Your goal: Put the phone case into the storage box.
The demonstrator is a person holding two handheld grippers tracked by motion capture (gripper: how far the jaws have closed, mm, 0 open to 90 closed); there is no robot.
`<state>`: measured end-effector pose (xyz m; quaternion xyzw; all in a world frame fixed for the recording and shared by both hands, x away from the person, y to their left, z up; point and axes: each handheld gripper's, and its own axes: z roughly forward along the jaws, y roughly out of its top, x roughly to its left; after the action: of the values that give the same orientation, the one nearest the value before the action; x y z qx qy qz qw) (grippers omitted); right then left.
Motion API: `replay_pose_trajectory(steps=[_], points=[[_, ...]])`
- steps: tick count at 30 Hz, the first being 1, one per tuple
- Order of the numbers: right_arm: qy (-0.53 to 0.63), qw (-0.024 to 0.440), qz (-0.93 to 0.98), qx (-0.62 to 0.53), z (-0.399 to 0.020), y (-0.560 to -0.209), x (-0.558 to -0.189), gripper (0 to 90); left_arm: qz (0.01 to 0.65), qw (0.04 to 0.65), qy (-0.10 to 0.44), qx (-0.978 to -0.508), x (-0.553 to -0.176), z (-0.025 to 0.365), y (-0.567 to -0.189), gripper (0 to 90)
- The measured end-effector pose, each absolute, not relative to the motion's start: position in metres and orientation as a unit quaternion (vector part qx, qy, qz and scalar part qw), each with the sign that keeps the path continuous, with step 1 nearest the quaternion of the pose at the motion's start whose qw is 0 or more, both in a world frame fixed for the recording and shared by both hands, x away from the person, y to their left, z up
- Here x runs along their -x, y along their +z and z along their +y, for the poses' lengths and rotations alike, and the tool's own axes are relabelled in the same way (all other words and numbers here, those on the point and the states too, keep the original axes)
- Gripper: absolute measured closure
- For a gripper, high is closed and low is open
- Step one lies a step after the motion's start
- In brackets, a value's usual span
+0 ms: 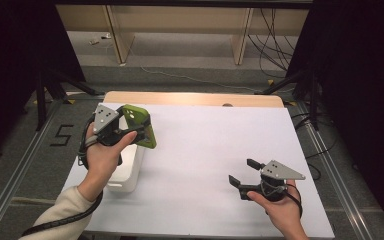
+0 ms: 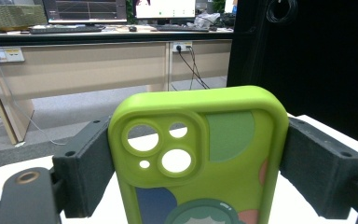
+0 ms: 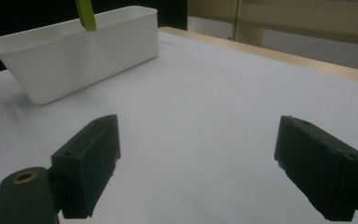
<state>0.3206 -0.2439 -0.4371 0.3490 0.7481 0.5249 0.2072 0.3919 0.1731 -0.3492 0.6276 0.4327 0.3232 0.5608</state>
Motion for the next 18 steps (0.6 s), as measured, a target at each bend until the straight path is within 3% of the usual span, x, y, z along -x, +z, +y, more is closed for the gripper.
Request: replay_pose_trajectory(steps=[18], points=[[0.526,0.207,0.748,-0.347,-0.2437,-0.4362,-0.3202,15.5,0.438,0.557,0.327,-0.625,-0.3947,0.1788,-0.3485,15.6]])
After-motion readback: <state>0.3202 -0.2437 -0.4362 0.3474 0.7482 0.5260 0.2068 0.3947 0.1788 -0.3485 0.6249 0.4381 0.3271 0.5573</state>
